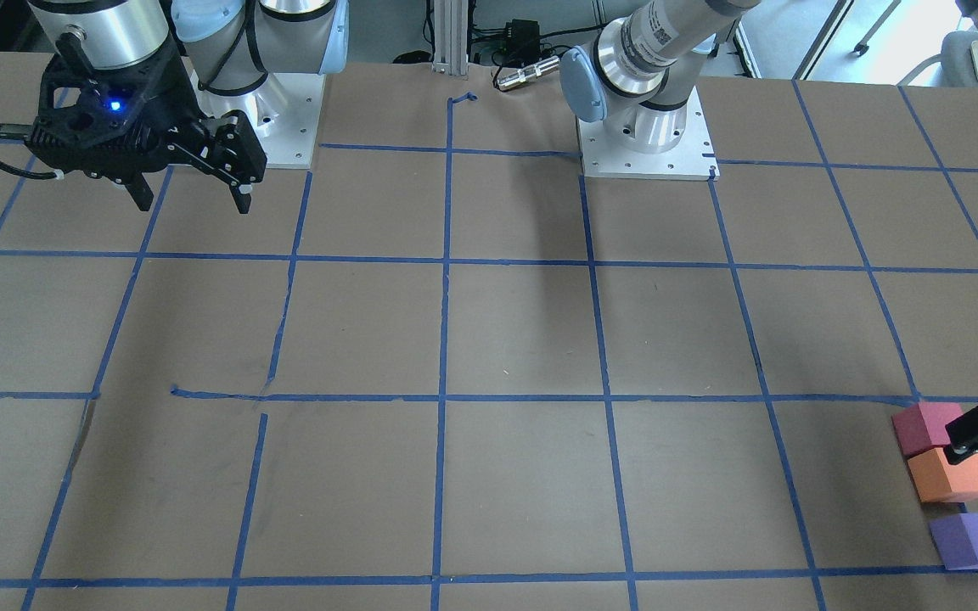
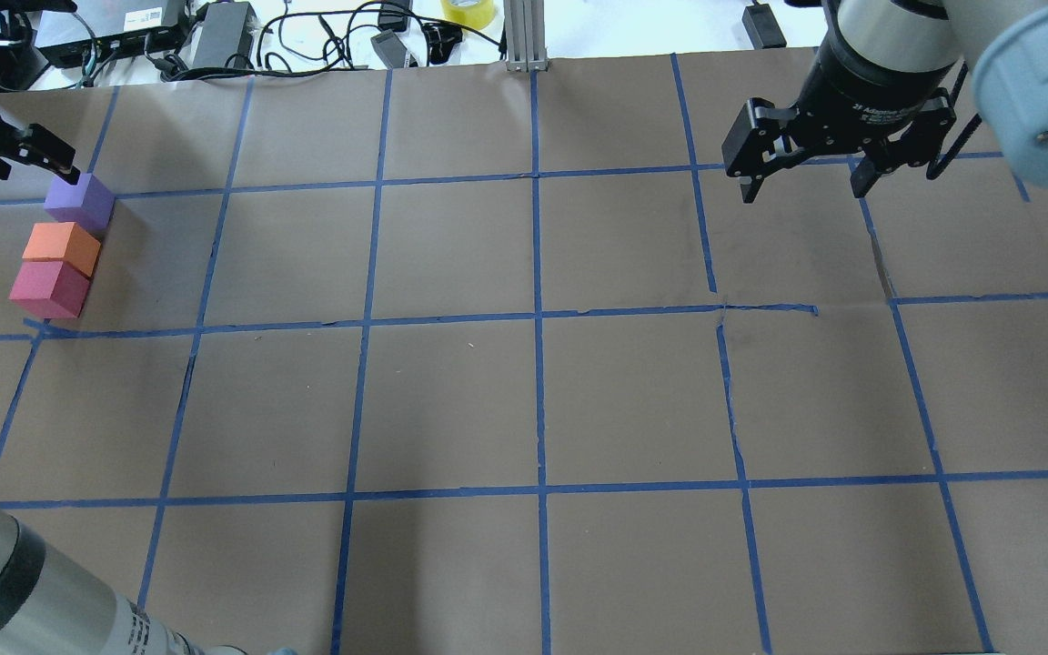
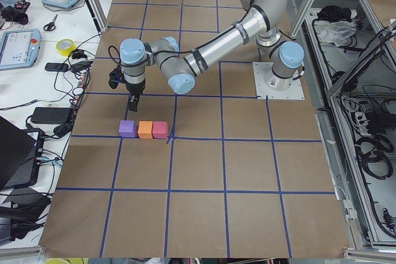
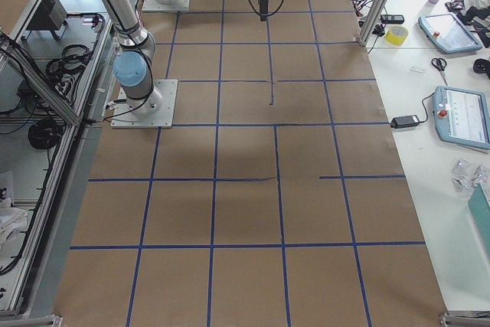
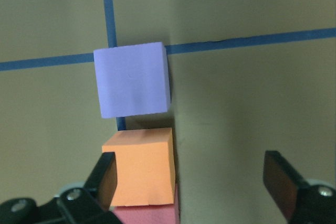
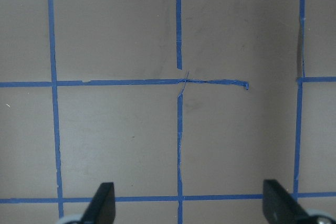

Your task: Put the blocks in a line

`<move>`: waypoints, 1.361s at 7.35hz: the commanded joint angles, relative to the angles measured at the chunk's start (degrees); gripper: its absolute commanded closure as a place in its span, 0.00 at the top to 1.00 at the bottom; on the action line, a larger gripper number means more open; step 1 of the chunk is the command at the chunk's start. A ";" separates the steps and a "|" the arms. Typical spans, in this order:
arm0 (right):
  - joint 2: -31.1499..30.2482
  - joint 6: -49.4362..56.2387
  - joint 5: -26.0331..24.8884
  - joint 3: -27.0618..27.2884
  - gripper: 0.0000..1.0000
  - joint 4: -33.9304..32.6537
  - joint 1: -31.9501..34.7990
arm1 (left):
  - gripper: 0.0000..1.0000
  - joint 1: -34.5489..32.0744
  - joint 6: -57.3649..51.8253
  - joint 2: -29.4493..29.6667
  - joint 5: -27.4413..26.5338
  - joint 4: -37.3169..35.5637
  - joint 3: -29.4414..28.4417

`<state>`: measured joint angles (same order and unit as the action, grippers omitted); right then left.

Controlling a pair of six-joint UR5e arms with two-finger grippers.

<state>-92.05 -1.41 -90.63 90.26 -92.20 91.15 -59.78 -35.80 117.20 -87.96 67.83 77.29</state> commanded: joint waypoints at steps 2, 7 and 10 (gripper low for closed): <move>0.03 0.09 0.02 0.00 1.00 0.00 0.00 | 1.00 -3.14 6.07 -17.04 0.95 19.38 0.66; 0.03 0.09 -0.07 0.00 1.00 0.00 0.00 | 1.00 -8.85 15.40 -31.16 0.87 19.11 14.03; 0.03 0.00 -0.07 0.00 1.00 -0.09 0.00 | 1.00 -24.97 32.63 -29.58 -0.01 14.96 13.41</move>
<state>-92.02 -1.36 -90.70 90.26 -92.23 91.14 -77.06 -12.52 87.00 -87.32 83.56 90.75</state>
